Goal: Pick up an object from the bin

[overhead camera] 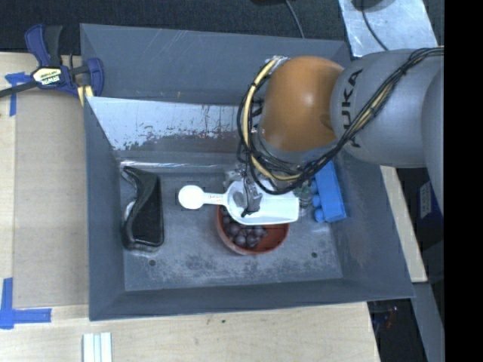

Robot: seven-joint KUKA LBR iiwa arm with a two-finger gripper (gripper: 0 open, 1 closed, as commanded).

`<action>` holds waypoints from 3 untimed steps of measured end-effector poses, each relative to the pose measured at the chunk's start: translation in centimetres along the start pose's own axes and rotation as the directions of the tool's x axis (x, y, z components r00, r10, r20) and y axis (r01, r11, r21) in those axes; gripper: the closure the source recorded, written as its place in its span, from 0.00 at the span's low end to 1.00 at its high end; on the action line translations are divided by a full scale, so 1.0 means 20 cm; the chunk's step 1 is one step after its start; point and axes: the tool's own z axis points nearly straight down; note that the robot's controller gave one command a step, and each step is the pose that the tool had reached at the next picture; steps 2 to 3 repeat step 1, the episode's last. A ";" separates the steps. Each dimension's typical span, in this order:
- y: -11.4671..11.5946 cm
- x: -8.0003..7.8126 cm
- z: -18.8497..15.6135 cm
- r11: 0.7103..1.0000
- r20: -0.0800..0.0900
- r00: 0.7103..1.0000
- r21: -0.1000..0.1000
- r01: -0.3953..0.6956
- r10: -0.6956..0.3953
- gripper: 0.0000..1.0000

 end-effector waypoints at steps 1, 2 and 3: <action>0.00 -0.01 -0.44 1.000 0.009 1.000 0.003 0.006 -0.006 1.00; 0.00 -0.01 -0.44 1.000 0.009 1.000 0.003 0.006 -0.006 1.00; 0.00 -0.01 -0.44 1.000 0.009 1.000 0.003 0.006 -0.006 1.00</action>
Offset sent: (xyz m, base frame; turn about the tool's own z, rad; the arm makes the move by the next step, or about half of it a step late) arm 0.0132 0.0040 0.1291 0.0187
